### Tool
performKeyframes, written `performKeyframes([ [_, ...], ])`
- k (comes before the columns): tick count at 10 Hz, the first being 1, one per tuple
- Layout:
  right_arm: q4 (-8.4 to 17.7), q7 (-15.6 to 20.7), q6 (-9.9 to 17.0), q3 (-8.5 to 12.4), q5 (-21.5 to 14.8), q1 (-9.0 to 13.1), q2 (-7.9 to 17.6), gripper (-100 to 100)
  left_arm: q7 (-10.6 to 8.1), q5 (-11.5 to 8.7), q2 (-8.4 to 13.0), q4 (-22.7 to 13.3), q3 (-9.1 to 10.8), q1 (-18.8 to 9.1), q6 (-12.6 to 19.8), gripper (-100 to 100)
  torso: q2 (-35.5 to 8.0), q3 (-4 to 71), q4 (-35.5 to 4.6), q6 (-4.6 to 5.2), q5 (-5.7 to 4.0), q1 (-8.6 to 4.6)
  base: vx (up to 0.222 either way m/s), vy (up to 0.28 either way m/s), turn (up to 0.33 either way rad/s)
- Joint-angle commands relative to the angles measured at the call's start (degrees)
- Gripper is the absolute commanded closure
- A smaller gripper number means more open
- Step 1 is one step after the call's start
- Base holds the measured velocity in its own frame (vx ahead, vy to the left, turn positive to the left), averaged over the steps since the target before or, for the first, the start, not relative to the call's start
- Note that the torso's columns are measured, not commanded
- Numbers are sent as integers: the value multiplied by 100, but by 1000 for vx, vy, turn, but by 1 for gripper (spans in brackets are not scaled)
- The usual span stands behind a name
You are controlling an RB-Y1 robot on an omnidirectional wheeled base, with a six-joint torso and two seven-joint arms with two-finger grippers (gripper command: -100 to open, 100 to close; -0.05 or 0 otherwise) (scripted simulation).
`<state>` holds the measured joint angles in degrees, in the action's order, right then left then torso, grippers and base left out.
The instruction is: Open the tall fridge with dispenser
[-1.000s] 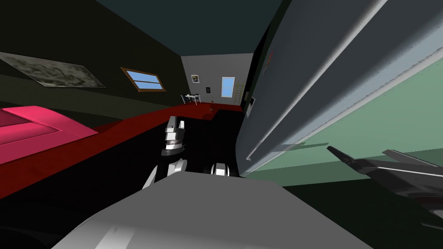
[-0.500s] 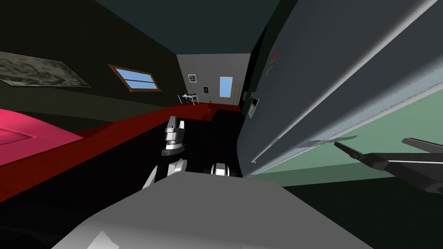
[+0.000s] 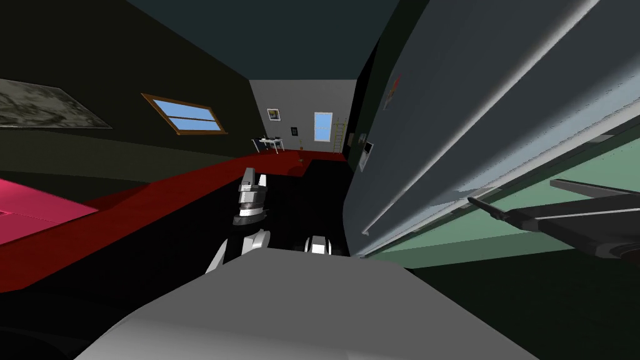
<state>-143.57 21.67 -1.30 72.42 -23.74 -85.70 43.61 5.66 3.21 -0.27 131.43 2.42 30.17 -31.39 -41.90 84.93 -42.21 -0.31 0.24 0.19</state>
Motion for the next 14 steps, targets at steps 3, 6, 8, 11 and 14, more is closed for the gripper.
performKeyframes([
  [3,-499,50,103,317,-79,-196,300,-100,0,0,0,0,0,0,0,0,8,6,1,4,-2,-8,21,60,-19],
  [6,-489,38,40,285,-65,-232,284,100,0,0,1,0,1,0,0,0,-8,-10,1,17,-26,-40,-9,14,-15],
  [8,-364,31,63,266,-57,-287,278,100,0,0,0,0,0,0,0,0,6,3,0,9,-1,14,42,154,-28],
  [11,-85,17,149,259,-39,-371,260,100,0,0,-1,1,-1,1,0,0,23,13,12,0,0,11,85,234,-6],
  [14,194,3,236,252,-21,-454,242,100,0,0,-1,1,-1,1,0,0,59,51,21,-28,12,1,126,297,-14],
])
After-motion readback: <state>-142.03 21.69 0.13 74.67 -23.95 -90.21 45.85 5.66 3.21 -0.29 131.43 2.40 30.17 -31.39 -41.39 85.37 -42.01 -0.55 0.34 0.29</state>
